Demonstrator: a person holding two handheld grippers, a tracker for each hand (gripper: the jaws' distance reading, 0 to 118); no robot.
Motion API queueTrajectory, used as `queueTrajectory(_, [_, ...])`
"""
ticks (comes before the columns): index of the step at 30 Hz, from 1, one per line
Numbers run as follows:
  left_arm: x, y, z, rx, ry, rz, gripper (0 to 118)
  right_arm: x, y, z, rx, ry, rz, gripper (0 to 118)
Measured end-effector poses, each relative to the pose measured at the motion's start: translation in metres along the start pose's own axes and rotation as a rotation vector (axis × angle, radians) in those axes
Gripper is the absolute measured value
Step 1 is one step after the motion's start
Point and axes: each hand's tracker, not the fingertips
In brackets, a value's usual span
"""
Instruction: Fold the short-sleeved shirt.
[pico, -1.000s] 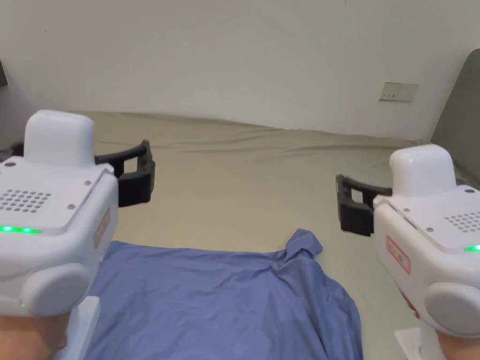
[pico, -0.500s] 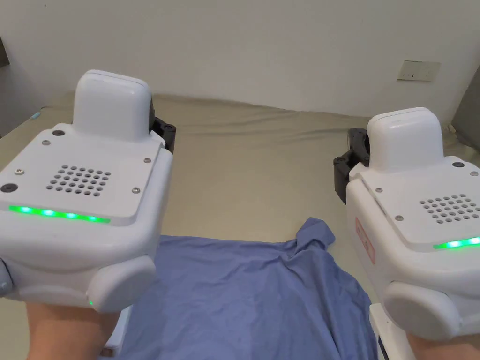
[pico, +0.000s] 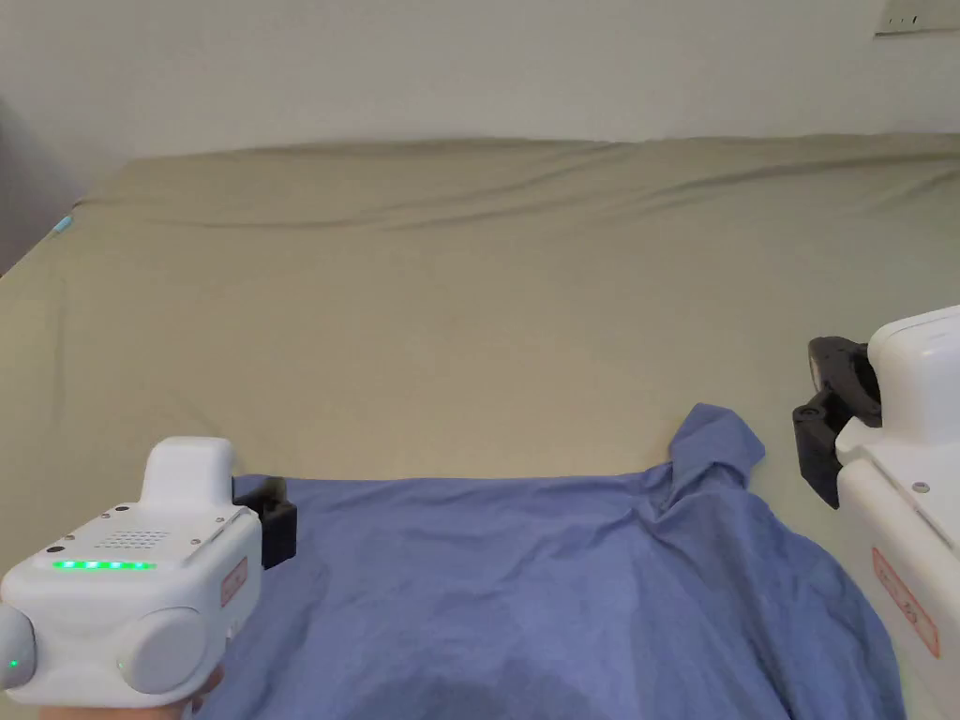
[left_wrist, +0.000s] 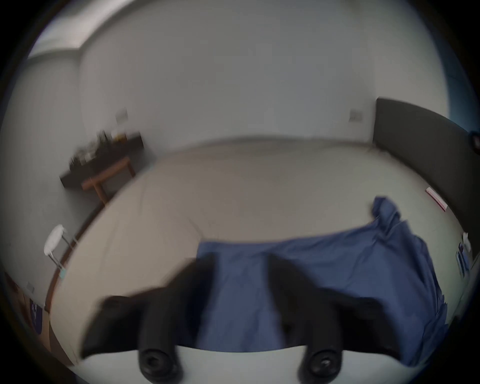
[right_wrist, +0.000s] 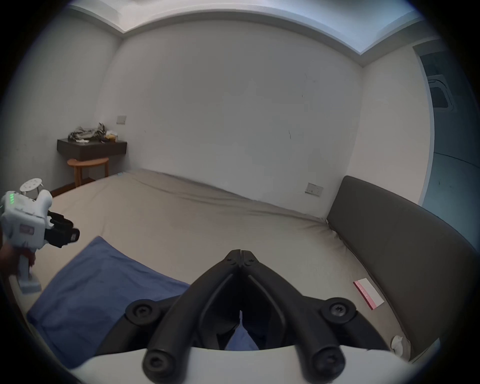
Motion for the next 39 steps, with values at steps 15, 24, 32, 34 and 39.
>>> queueTrajectory(15, [-0.050, 0.005, -0.181, -0.205, 0.162, 0.107, 113, 0.027, -0.045, -0.065, -0.168, -0.058, 0.012, 0])
queueTrajectory(24, [0.001, 0.014, -0.145, -0.164, 0.091, -0.091, 3, 0.031, -0.047, -0.075, -0.212, -0.001, 0.006, 0])
queueTrajectory(32, [-0.005, 0.034, -0.021, 0.080, 0.066, -0.076, 3, 0.051, -0.056, -0.136, -0.379, 0.131, -0.049, 0])
queueTrajectory(34, [-0.014, 0.036, 0.002, 0.117, 0.098, -0.090, 3, 0.050, -0.071, -0.163, -0.453, 0.116, -0.041, 11])
queueTrajectory(39, [-0.023, 0.030, 0.025, 0.105, 0.108, -0.117, 3, 0.044, -0.125, -0.225, -0.727, 0.109, -0.059, 110])
